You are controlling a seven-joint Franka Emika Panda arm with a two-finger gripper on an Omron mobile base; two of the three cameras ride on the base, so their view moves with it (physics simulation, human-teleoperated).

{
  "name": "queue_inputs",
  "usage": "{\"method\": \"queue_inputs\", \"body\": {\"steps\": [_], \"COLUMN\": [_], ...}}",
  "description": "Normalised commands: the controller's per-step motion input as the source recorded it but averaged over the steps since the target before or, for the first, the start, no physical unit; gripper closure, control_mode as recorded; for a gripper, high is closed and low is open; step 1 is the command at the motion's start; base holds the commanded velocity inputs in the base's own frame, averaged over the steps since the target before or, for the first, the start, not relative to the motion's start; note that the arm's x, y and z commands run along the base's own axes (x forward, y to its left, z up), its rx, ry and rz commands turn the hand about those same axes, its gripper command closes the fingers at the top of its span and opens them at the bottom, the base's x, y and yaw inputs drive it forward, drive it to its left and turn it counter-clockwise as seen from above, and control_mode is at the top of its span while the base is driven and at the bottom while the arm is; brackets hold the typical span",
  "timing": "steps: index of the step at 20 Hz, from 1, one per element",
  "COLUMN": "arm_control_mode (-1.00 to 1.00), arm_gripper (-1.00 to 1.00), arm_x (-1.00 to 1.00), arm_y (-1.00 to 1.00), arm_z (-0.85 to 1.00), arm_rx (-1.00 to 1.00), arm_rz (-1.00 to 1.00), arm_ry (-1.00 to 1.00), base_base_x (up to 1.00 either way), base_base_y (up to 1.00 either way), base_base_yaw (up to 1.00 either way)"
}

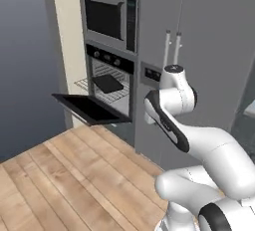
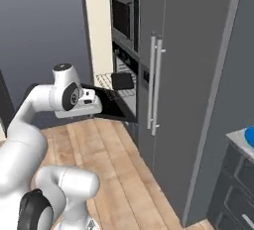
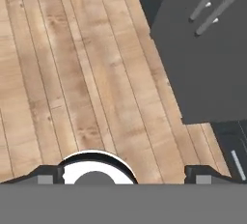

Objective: Take the baked cake out of the oven and place it on the plate for cooling. Then close the oven door.

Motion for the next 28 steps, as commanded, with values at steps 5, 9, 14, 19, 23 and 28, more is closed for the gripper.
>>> {"method": "queue_inputs", "body": {"steps": [5,9,14,19,23,28], "arm_control_mode": [1.0,1.0,1.0,1.0,1.0,1.0], "arm_gripper": [-1.0,-1.0,-1.0,-1.0,-1.0,-1.0], "arm_x": [0.0,0.0,0.0,0.0,0.0,0.0], "arm_y": [0.0,0.0,0.0,0.0,0.0,0.0], "arm_z": [0.0,0.0,0.0,0.0,0.0,0.0], "arm_rx": [0.0,0.0,0.0,0.0,0.0,0.0], "arm_rz": [0.0,0.0,0.0,0.0,0.0,0.0], "arm_ry": [0.0,0.0,0.0,0.0,0.0,0.0], "base_base_x": [1.0,1.0,1.0,1.0,0.98,0.53], "base_base_y": [0.04,0.0,0.0,-0.08,-0.24,-0.45], "base_base_yaw": [0.41,0.18,0.05,-0.01,-0.12,-0.22]}}
